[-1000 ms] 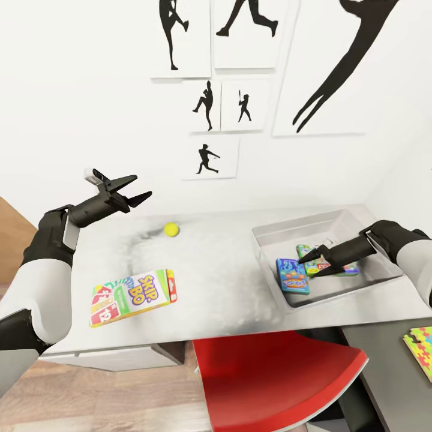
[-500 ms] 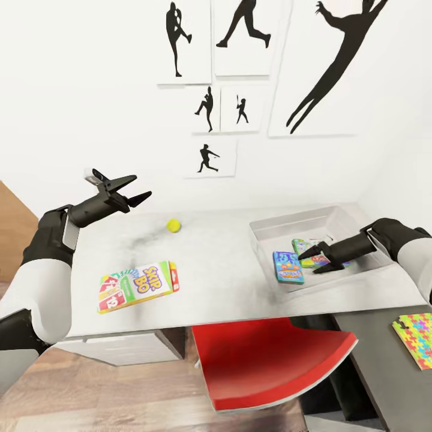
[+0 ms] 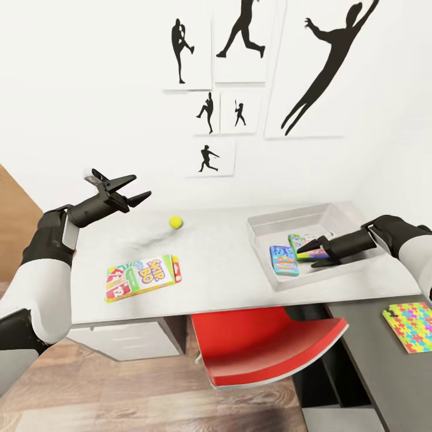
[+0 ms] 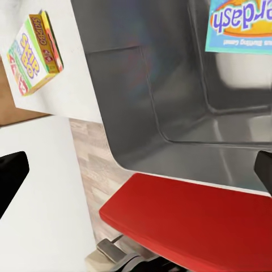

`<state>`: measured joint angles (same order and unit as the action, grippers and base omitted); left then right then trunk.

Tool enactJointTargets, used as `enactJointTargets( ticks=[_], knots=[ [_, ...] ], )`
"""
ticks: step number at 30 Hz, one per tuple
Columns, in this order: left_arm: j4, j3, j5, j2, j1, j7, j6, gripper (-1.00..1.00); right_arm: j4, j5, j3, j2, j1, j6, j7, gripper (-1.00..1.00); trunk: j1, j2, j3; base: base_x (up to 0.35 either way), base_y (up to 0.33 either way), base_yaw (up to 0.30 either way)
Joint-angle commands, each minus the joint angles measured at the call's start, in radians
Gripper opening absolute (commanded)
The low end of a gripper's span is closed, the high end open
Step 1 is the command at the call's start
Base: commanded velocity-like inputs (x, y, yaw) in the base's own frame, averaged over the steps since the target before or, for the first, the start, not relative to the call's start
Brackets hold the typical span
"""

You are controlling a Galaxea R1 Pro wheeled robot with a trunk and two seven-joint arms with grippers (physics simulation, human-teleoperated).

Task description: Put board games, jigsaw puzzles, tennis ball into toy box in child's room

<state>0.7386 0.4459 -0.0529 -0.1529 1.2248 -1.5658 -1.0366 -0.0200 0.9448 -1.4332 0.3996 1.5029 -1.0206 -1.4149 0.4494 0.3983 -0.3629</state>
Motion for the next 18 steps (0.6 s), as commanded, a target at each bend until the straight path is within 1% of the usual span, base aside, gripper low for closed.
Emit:
enactJointTargets(
  ticks=[1,8,18],
  knots=[
    [0.000,0.000,0.002,0.000,0.001,-0.005,-0.011,1.00,-0.002,0.005,-0.007,0.001,0.001,-0.007,-0.004,1.00,0.001,0.002,0.000,-0.011,0.000,0.000],
    [0.000,0.000,0.002,0.000,0.001,-0.005,-0.011,1.00,-0.002,0.005,-0.003,0.000,0.007,-0.007,-0.005,1.00,0.001,0.002,0.011,-0.004,0.028,-0.054],
    [0.000,0.000,0.002,-0.001,0.001,-0.005,-0.011,1.00,-0.002,0.005,0.009,0.000,0.014,-0.007,-0.004,1.00,0.001,0.002,0.027,-0.001,0.198,-0.139]
  ],
)
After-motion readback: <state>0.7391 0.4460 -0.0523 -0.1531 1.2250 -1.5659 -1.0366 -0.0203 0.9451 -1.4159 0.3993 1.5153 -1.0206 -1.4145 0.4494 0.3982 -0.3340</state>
